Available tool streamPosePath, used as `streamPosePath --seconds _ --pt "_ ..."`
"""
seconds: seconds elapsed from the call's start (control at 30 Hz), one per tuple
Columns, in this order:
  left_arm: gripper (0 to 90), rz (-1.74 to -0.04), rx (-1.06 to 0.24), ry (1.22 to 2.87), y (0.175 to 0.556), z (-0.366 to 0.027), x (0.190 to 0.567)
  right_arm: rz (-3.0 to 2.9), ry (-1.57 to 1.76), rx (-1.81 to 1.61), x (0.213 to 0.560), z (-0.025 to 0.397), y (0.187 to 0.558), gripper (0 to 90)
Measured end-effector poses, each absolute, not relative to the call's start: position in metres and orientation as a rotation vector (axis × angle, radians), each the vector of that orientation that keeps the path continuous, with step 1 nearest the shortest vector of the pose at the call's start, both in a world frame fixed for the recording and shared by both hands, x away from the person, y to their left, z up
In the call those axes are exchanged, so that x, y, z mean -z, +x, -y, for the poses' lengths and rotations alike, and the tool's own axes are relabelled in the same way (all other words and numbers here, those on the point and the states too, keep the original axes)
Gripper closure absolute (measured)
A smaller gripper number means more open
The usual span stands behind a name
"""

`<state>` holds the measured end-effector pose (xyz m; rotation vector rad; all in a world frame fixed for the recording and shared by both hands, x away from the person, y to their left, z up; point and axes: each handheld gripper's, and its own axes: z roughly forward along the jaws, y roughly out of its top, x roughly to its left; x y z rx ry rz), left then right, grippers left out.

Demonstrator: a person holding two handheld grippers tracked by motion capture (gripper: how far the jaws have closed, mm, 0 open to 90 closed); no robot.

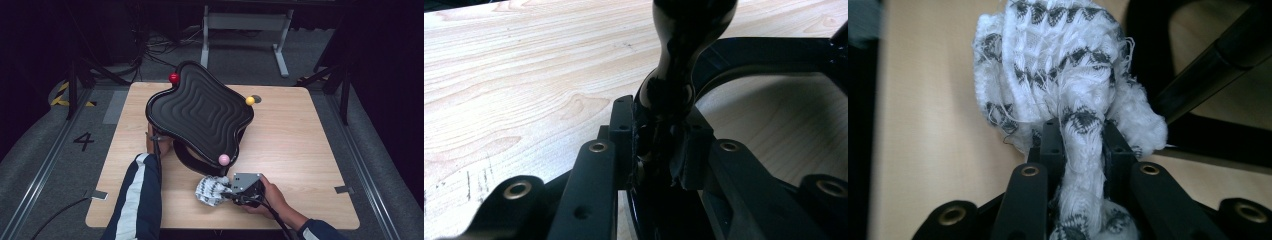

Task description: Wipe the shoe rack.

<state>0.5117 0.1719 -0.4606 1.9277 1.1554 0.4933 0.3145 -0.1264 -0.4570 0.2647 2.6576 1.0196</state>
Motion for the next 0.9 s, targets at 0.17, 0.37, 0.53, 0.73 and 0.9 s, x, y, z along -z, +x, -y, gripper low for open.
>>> streamPosePath --seconds 0.17,0.37,0.53,0.73,0.9 --pt "74.3 -1.156 -0.463 1.902 0.508 -0.175 0.462 -2.601 0.300 -1.003 0.462 0.126 0.318 77.7" --pt "74.1 -1.121 -0.466 1.914 0.500 -0.182 0.463 -2.516 0.415 -0.965 0.464 0.143 0.336 77.9" --pt "73.5 -1.068 -0.454 1.952 0.489 -0.178 0.463 -2.462 0.498 -0.960 0.464 0.164 0.352 77.8" --pt "73.1 -0.989 -0.444 2.001 0.471 -0.172 0.462 -2.400 0.625 -1.005 0.461 0.190 0.367 77.7" --pt "72.8 -0.933 -0.424 2.027 0.454 -0.170 0.463 -2.352 0.660 -0.997 0.460 0.204 0.372 77.6"
